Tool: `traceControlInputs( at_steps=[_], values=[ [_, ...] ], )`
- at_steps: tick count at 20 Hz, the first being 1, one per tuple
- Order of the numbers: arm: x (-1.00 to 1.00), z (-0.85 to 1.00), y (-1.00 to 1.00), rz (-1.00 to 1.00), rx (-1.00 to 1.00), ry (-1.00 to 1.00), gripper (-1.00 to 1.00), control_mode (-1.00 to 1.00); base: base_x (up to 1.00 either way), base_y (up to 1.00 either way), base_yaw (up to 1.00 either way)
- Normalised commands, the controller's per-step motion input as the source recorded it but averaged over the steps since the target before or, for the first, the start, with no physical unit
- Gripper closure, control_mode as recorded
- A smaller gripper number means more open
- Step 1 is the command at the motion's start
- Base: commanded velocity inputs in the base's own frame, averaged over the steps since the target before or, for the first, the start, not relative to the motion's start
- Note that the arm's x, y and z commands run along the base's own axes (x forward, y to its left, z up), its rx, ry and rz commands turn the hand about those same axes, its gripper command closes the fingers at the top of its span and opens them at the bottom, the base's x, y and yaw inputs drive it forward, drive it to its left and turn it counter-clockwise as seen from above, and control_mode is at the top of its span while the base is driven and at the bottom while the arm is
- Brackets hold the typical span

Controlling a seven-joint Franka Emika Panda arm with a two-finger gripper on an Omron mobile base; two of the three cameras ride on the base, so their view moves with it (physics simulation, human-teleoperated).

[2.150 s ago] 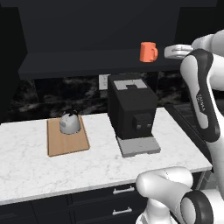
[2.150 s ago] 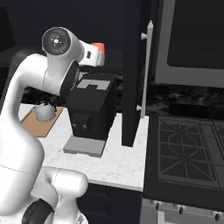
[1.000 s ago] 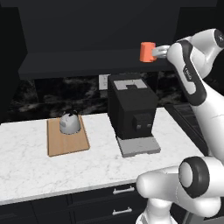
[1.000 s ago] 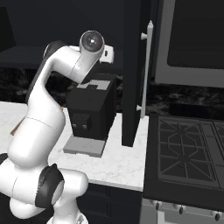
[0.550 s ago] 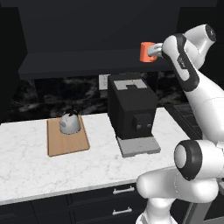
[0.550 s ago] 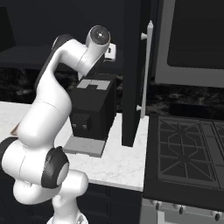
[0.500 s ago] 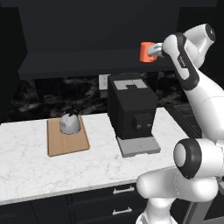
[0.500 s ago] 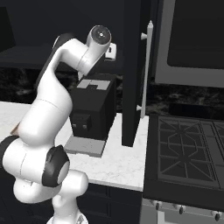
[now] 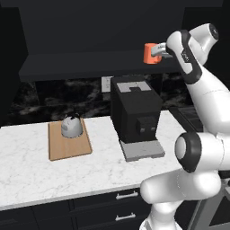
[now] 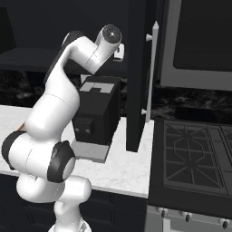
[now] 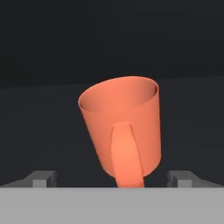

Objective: Pick the kettle from the counter and place it on the tray. Then pick the mug from the cabinet and place it on the tray. Then close the cabinet doors.

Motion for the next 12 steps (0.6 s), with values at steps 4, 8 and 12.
traceControlInputs(
  at_steps=[4, 8, 12],
  values=[
    [0.25, -0.11, -0.06, 0.0, -0.01, 0.0, -1.0, -1.0, 0.0, 0.0, 0.0],
    [0.13, -0.05, -0.04, 0.0, 0.0, 0.0, -1.0, -1.0, 0.0, 0.0, 0.0],
    [0.04, -0.03, -0.02, 0.0, 0.0, 0.0, -1.0, -1.0, 0.0, 0.0, 0.0]
  ],
)
